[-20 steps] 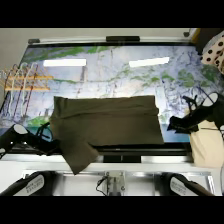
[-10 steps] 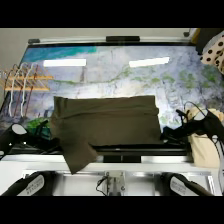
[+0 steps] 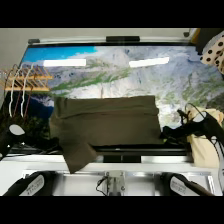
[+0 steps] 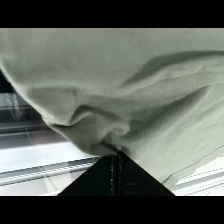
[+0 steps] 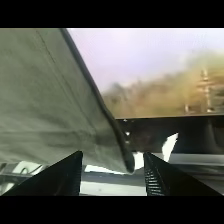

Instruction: Fold the shirts.

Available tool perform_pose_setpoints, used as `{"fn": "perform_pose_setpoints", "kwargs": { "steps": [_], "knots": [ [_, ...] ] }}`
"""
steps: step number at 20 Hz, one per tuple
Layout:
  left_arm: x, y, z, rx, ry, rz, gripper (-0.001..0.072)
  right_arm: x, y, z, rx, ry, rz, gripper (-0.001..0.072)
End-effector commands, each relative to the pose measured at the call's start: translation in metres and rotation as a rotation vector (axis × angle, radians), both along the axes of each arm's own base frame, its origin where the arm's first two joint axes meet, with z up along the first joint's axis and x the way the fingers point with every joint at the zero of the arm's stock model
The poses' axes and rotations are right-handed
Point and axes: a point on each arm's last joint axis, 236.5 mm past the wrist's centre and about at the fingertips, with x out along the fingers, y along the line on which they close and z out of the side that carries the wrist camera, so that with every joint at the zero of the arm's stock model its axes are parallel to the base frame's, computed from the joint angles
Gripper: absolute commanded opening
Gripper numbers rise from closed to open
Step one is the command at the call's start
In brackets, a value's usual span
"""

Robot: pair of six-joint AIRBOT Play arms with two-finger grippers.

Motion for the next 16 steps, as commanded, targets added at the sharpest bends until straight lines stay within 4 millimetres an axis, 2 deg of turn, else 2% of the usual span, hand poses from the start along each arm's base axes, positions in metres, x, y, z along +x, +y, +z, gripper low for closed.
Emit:
{"fn": "perform_pose_setpoints", "kwargs": {
  "steps": [1, 2, 4, 6, 8, 9, 13, 16],
  "knots": [
    [0.001, 0.0, 0.0, 0.002, -0.006, 0.002, 0.0035, -0.006, 0.011, -0.013, 0.043, 0.023, -0.024, 0.0489],
    [0.001, 0.0, 0.0, 0.002, -0.006, 0.002, 0.0035, -0.002, 0.014, -0.013, 0.056, 0.007, -0.031, 0.0378],
    [0.005, 0.001, 0.002, 0.005, -0.016, 0.001, 0.0035, 0.006, 0.02, -0.01, 0.082, -0.024, -0.046, 0.0298],
    [0.02, 0.005, 0.013, 0.012, -0.069, -0.02, 0.0035, 0.016, 0.033, -0.001, 0.151, -0.084, -0.001, 0.0071],
    [0.042, 0.01, 0.036, 0.019, -0.149, -0.072, 0.0035, 0.031, 0.037, 0.019, 0.19, -0.171, 0.112, 0.0071],
    [0.055, 0.013, 0.049, 0.029, -0.193, -0.085, 0.0035, 0.045, 0.03, 0.029, 0.158, -0.22, 0.124, 0.0071],
    [0.12, 0.021, 0.098, 0.054, -0.403, -0.04, 0.0035, 0.119, 0.005, 0.074, 0.029, -0.444, 0.089, 0.007],
    [0.167, 0.021, 0.111, 0.013, -0.472, 0.013, 0.0035, 0.179, 0.011, 0.103, -0.051, -0.628, 0.102, 0.007]
  ]
}}
